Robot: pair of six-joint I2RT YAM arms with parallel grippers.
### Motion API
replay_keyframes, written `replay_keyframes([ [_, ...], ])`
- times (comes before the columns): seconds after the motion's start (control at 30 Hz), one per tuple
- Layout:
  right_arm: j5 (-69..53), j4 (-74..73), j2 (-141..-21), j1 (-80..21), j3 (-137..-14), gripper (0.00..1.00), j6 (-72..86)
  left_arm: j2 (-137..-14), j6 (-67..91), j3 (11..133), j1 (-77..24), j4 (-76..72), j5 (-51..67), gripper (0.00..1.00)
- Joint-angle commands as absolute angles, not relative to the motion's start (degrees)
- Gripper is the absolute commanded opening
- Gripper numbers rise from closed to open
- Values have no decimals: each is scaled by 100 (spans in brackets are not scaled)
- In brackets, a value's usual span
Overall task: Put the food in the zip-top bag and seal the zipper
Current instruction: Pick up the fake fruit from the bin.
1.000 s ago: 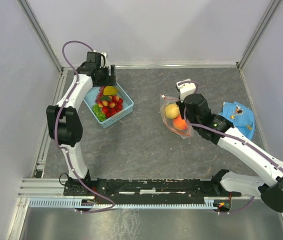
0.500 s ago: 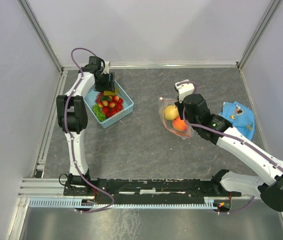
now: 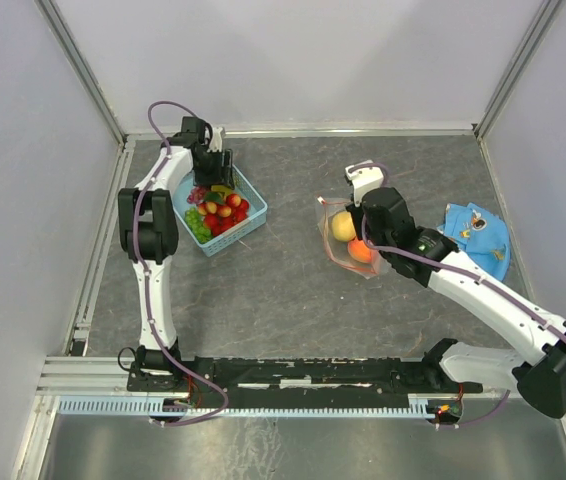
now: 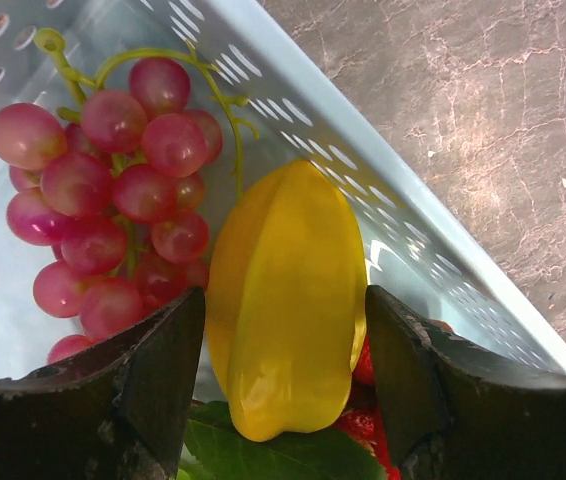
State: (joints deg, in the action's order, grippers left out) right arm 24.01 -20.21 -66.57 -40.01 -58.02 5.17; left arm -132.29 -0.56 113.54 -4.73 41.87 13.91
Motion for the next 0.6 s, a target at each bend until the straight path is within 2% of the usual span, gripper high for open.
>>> replay_keyframes([
  [0.0,2386,-1743,-6713,-3976,-5807,2,571,-13462,-263,11544,-491,4250,1441,72],
  [0.2,2398,-1734,-6645,-3978,-5764,2,573,-13589,-124,11529,-489,4346,1214,70],
  [0.57,2323,-1685,-6620,-3973,-5752,2,599,-12787,151,11394,-491,4334,734,45],
])
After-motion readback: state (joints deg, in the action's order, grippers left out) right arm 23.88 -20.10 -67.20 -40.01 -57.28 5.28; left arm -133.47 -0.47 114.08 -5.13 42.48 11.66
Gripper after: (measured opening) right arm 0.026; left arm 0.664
